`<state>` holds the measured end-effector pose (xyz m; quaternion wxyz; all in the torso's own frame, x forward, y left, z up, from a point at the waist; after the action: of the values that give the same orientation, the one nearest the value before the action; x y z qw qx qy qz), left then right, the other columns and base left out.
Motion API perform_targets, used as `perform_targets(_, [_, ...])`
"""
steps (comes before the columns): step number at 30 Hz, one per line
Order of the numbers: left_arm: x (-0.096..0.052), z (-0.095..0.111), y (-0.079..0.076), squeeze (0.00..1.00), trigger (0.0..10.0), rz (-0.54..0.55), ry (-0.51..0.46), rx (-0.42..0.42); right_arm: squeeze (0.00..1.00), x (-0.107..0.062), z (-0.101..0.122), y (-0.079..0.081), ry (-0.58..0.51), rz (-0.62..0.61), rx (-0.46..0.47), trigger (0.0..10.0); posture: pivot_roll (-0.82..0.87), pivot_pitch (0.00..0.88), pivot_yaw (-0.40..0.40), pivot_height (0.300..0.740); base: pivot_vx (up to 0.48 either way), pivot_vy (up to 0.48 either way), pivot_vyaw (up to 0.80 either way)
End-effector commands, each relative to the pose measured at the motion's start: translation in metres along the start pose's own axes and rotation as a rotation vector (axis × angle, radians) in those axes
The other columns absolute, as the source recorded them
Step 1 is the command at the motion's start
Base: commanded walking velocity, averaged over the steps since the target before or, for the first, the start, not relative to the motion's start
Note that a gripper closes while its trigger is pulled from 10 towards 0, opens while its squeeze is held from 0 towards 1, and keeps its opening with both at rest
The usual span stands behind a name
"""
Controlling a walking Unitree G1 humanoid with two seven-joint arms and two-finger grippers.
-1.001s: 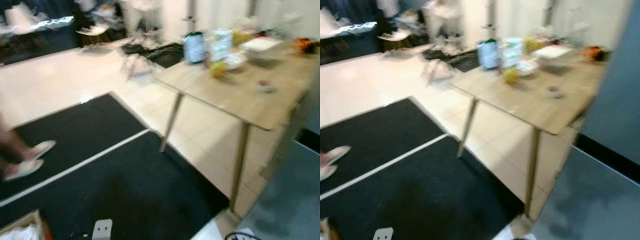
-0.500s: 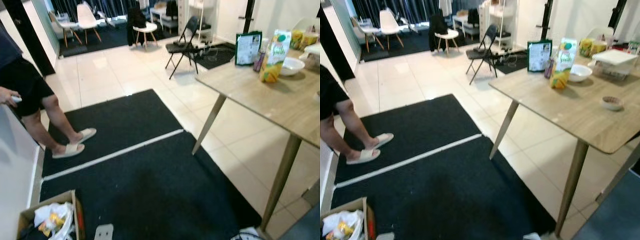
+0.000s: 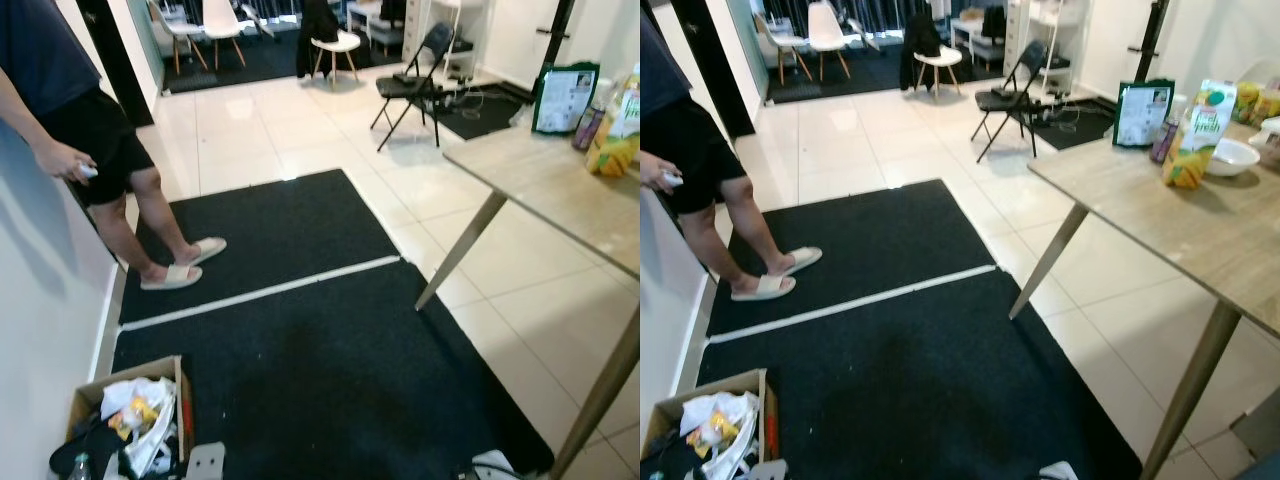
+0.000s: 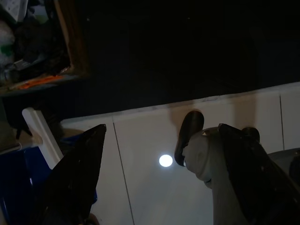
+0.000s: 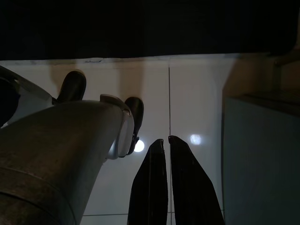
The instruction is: Restocking fridge
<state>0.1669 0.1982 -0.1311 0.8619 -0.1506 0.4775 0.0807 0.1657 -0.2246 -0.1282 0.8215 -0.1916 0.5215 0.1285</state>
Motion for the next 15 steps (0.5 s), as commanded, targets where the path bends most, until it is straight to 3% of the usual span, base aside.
perform_targets(1, [-0.0001, 0.0008, 0.0018, 0.00, 10.0, 0.005, 0.001, 0.004, 0.00, 0.0002, -0.0009, 0.0013, 0.008, 0.000, -0.005, 10.0, -0.10, 0.000, 0.042, 0.740, 0.000, 0.000, 0.00])
perform_targets(15, [-0.0008, 0.0078, 0.0091, 0.00, 10.0, 0.024, -0.023, -0.023, 0.00, 0.0008, -0.0030, 0.0033, 0.020, -0.022, -0.002, 10.0, -0.08, 0.000, 0.056, 0.740, 0.000, 0.000, 0.00])
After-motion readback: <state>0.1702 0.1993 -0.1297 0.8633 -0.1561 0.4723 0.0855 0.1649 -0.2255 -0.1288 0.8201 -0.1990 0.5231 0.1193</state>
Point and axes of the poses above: a point about 5 cm out from each wrist's last joint towards the gripper, its own x axis pointing out of the wrist towards the gripper, its own z axis along the axis of the wrist's last joint, y = z × x, the point moved 4 cm from there along x, pointing out of the wrist towards the gripper, and after that the axes turned 10 degrees about -x, right-handed, at the moved point
